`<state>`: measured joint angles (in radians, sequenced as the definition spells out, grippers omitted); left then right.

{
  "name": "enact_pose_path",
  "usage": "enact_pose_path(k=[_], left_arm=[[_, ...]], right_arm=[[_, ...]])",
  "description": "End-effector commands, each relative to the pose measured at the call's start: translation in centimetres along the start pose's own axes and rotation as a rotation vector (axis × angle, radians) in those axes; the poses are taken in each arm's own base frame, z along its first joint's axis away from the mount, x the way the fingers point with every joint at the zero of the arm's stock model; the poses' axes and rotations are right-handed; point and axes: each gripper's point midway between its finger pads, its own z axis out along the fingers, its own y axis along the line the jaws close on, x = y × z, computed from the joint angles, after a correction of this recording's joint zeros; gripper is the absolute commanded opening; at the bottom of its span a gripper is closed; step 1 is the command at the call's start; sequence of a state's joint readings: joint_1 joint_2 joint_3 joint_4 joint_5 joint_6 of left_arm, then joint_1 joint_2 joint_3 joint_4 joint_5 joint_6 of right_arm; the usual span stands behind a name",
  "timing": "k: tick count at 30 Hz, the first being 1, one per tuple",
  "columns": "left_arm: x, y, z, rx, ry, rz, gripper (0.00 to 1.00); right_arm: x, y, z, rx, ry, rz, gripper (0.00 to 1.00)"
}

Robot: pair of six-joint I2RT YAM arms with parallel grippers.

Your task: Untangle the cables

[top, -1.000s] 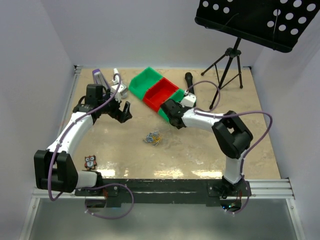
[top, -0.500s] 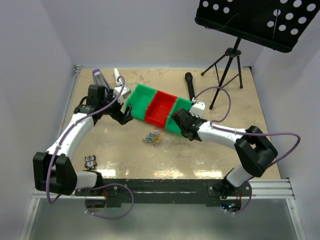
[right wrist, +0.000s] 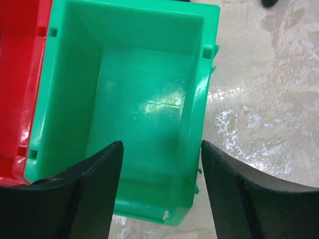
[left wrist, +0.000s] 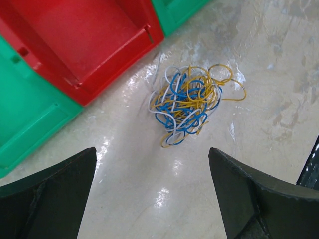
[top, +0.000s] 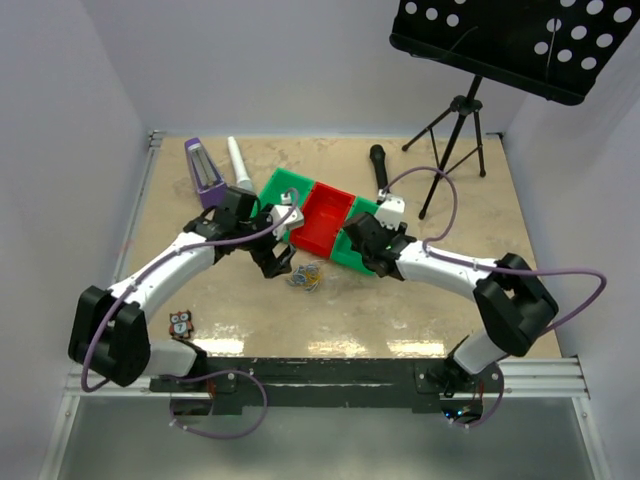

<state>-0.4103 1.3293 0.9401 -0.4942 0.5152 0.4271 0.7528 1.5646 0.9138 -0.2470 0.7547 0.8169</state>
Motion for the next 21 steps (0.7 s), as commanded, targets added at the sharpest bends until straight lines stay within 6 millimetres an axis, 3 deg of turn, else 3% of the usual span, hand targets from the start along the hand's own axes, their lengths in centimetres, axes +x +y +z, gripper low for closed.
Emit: enact_pose_path(k=[1,4,6,9,13,14,16,17,21], left_arm=[[1.7,-0.5,2.2,0.041,0.059,0.049,1.00],[1.7,-1.0,3.3,0.074,0.066,0.080,1.00],[2.1,-1.6,4.1,0.109,0.080,0.103,0.94],[2.9,-2.1,5.3,0.141,0.113,0.131,0.83],[3.8,-2.0,6.5,0.160,0.137,0.142,0.75],[4.0,-2.1,6.8,0.166,0.140,0.147,0.69],[4.2,-2.2,7.2,0.182,0.141,0.147,0.46],[4.2,-2.3,7.4,0.191,0.138,0.146,0.38],[3.9,-3.4,7.6,0.256,0.122,0.132,0.20]], right_arm=[[-2.5,1.3,-2.8,-0.121,-0.025,0.098,0.68],[-4.7,2.0,-5.7,-0.254,-0.057,0.161,0.68],[-6.4,2.7,-8.1,-0.375,-0.086,0.193,0.68],[-7.1,3.6,-10.4,-0.505,-0.095,0.207,0.68],[-6.1,4.9,-12.0,-0.614,-0.065,0.197,0.65],[-5.5,5.3,-12.2,-0.634,-0.054,0.193,0.65],[-4.4,5.9,-12.2,-0.656,-0.030,0.191,0.64],[-3.9,6.1,-12.2,-0.660,-0.020,0.193,0.64],[-2.2,6.9,-11.9,-0.669,0.015,0.191,0.63]])
